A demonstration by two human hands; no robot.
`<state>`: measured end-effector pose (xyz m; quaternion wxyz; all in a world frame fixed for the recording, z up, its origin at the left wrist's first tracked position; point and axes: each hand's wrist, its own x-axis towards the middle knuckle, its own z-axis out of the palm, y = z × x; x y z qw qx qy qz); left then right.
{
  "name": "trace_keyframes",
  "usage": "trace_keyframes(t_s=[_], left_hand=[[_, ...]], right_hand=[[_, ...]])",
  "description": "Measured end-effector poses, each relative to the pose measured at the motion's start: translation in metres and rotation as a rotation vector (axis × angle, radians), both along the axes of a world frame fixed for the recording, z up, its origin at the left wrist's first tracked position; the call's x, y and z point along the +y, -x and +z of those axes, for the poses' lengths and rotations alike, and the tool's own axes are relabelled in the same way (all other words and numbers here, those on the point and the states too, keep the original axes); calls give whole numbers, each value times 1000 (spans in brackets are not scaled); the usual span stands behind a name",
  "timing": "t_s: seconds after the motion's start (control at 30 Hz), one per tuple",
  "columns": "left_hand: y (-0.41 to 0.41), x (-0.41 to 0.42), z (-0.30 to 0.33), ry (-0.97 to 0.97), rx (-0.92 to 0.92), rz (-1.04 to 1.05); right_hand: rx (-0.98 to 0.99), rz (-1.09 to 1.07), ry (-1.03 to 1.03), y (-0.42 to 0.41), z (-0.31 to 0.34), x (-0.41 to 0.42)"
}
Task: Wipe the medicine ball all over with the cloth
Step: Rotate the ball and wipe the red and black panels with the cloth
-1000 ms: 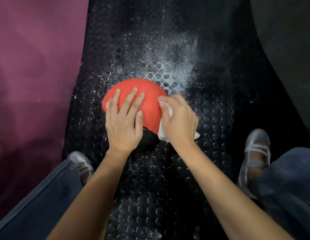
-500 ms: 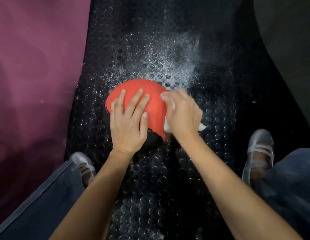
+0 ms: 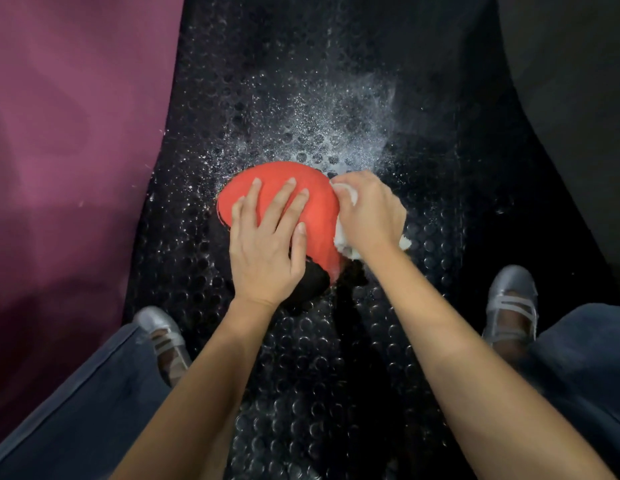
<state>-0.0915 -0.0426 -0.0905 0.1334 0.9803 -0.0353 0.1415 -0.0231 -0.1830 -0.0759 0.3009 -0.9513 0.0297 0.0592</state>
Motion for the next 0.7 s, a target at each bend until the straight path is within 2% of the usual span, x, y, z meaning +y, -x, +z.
trace_keyframes(t_s=[0.1, 0.17, 0.37, 0.5, 0.53, 0.6, 0.67, 0.7], left_hand=[[0, 3, -1, 3, -1, -2], [2, 7, -1, 13, -17, -10], [6, 6, -2, 31, -21, -24], [1, 2, 2, 29, 16, -4], [1, 0, 4, 33, 41, 5], [2, -5, 12, 119, 100, 24], [4, -6, 21, 364, 135, 70], [5, -4, 26, 501, 115, 117]], right_hand=[[-200, 132, -30, 28, 16, 7], [-248, 187, -41, 29, 16, 8], [174, -7, -42, -19, -12, -10], [243, -10, -61, -26, -9, -13], [251, -59, -124, -24, -8, -15], [251, -273, -395, -18, -7, -21], [297, -549, -657, -10, -6, -33], [376, -667, -705, -4, -7, -42]])
